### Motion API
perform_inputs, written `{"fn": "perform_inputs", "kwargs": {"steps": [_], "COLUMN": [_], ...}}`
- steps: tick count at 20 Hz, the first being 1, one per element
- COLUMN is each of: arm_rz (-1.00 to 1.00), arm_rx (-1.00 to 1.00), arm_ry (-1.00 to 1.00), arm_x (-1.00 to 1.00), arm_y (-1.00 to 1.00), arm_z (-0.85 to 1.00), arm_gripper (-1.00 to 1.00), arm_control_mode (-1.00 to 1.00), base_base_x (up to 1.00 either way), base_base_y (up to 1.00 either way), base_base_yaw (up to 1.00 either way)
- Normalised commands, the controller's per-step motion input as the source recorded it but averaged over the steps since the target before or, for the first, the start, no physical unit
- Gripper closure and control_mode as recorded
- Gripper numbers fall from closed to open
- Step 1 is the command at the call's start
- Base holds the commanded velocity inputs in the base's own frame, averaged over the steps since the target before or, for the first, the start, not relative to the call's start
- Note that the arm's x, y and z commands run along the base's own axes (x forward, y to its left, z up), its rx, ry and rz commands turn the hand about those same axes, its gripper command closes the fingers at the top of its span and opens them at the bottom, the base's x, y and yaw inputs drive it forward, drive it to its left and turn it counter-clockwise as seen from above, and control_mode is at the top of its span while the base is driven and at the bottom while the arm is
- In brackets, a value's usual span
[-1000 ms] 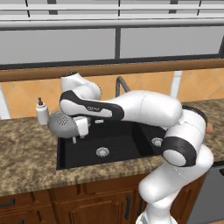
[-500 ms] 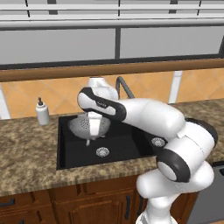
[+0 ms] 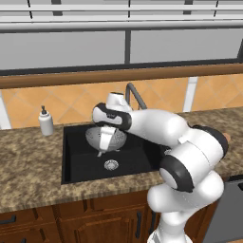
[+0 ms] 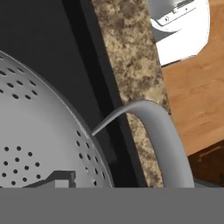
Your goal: Put the colander in the sink, put the peach in the colander, and turn on the sink faucet and pour water over the colander.
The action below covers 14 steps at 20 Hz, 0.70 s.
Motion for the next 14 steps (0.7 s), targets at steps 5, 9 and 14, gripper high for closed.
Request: {"fn": "perform_inputs", "kwargs": {"steps": [5, 9, 14], "arm_rz": [-0.43, -0.54, -0.59], "arm_rx": [0.00, -0.10, -0.16], "arm_ry": [0.21, 0.18, 0.14], "arm_x": [0.34, 0.14, 0.12], "arm_y": [0.08, 0.19, 0.21], "arm_z": [-0.17, -0.28, -0.27], "arm_gripper": [1.00, 1.00, 1.00], "arm_control_mode": [-1.00, -1.00, -1.00], "base_base_x": [0.00, 0.00, 0.00], "base_base_y": [0.00, 0.00, 0.00], "base_base_yaw": [0.00, 0.00, 0.00]}}
